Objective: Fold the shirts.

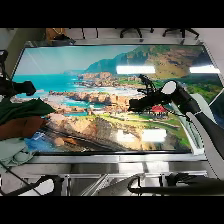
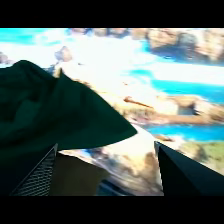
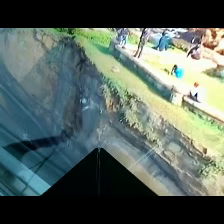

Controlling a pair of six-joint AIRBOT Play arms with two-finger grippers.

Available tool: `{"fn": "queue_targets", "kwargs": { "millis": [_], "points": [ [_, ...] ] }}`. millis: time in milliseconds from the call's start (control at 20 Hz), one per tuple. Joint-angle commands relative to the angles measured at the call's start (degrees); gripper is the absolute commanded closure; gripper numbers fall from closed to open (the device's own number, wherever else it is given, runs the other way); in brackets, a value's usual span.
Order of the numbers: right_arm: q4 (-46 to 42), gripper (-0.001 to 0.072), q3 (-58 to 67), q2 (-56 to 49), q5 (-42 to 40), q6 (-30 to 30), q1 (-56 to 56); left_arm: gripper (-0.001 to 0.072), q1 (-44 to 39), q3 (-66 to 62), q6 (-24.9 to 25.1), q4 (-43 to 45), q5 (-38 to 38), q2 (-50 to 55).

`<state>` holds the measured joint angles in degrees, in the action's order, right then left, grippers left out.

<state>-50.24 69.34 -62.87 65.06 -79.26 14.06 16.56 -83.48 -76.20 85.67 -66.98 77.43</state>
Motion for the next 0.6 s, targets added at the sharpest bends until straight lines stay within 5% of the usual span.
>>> {"fn": "queue_targets", "kwargs": {
  "millis": [0, 150, 400, 450, 500, 550],
  "points": [
    [0.00, 0.0689, -0.02, -0.04, 0.04, -0.02, 0.04, 0.0027, 7.67, -0.70, 2.91, 5.70, 4.70, 10.32],
    [0.00, 0.0689, -0.02, -0.07, 0.04, -0.02, 0.04, 0.0027, 10.16, -0.72, 8.15, 8.09, 7.15, 18.23],
    [0.17, 0.0689, -0.02, -0.17, 0.04, -0.02, 0.04, 0.0061, 10.62, -0.96, 8.04, 12.26, 11.45, 25.31],
    [0.15, 0.0689, -0.02, -0.17, 0.04, -0.02, 0.04, 0.0252, 10.62, -1.86, 7.52, 12.26, 10.34, 26.25],
    [0.15, 0.0689, -0.02, -0.17, 0.04, -0.02, 0.04, 0.0655, 10.56, -3.30, 7.58, 12.22, 8.31, 26.95],
    [0.15, 0.0689, -0.02, -0.17, 0.07, -0.02, 0.04, 0.0692, 10.16, -5.29, 7.65, 12.04, 7.04, 27.23]
  ]
}}
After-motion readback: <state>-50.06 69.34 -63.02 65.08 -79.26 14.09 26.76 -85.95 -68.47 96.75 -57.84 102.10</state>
